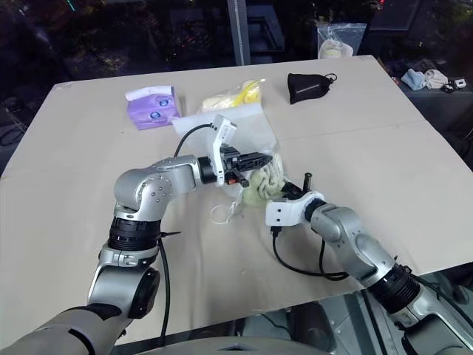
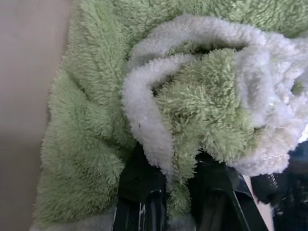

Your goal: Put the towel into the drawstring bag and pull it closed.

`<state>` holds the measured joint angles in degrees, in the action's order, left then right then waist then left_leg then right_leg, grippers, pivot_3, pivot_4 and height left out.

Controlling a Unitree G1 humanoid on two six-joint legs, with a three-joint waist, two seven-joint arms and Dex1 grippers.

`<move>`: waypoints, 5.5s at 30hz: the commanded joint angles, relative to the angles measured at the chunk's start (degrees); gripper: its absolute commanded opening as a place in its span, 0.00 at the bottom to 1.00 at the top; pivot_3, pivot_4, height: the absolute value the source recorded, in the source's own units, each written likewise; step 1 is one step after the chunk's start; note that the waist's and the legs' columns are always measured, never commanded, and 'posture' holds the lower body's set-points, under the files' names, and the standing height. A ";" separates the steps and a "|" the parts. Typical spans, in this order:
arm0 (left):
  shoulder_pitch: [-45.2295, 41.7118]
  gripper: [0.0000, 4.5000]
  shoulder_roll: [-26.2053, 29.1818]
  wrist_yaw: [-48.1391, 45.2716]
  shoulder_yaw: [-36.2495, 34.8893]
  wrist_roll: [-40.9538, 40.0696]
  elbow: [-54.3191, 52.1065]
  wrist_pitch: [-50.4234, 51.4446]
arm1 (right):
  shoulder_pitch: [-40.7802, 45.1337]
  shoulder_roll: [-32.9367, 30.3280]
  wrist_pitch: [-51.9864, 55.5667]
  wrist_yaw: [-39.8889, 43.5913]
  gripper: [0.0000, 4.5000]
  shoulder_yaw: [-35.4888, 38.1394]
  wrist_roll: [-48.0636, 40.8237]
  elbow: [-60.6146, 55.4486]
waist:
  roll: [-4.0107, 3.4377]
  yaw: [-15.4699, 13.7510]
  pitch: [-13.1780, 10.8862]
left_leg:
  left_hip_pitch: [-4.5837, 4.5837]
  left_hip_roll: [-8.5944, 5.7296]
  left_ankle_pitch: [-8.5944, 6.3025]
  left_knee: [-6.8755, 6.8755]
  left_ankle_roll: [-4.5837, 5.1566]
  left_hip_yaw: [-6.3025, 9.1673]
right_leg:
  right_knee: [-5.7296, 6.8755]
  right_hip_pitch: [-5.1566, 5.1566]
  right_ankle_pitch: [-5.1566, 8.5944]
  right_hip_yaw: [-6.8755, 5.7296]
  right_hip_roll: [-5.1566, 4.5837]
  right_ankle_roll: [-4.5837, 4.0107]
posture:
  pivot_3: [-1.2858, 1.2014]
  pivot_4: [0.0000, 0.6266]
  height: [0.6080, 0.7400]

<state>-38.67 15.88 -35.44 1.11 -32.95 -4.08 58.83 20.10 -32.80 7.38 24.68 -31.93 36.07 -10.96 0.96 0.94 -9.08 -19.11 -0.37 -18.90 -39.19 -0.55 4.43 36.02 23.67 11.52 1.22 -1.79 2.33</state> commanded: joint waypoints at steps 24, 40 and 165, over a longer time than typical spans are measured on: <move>9.98 0.01 12.26 -13.25 0.58 -5.10 -7.85 -5.03 | -7.46 28.41 35.11 13.66 0.00 32.08 -61.94 -9.38 | -0.32 -0.01 -0.31 | -0.48 0.02 0.00 0.14 0.00 0.56 | -0.07 0.41 -0.01 -0.19 0.00 -0.02 | 0.52 0.24 1.00; 9.78 0.01 7.33 -8.51 -5.72 -24.46 -11.75 13.36 | 1.95 41.75 27.18 10.87 0.00 30.39 -69.35 8.87 | -0.33 0.58 -0.32 | -0.75 -0.01 0.02 0.27 -0.03 0.49 | 0.10 0.88 -0.02 -0.15 -0.06 -0.02 | 0.52 0.24 1.00; 5.71 0.00 11.60 -7.10 -12.42 -24.07 2.05 21.20 | -4.66 -1.81 40.19 10.84 0.99 24.80 -67.08 -15.39 | 0.05 0.82 -0.27 | -0.74 -0.43 0.15 0.08 -0.24 0.65 | 0.59 1.03 0.02 -0.02 -0.15 0.04 | 0.52 0.24 1.00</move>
<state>-33.02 27.29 -42.29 -10.72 -55.78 0.43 80.78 14.21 -34.00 48.58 34.53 -7.36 -31.50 -25.65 1.01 1.75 -9.35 -19.86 -0.81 -18.75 -39.10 -0.79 5.06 36.60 24.71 11.55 1.22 -1.96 2.37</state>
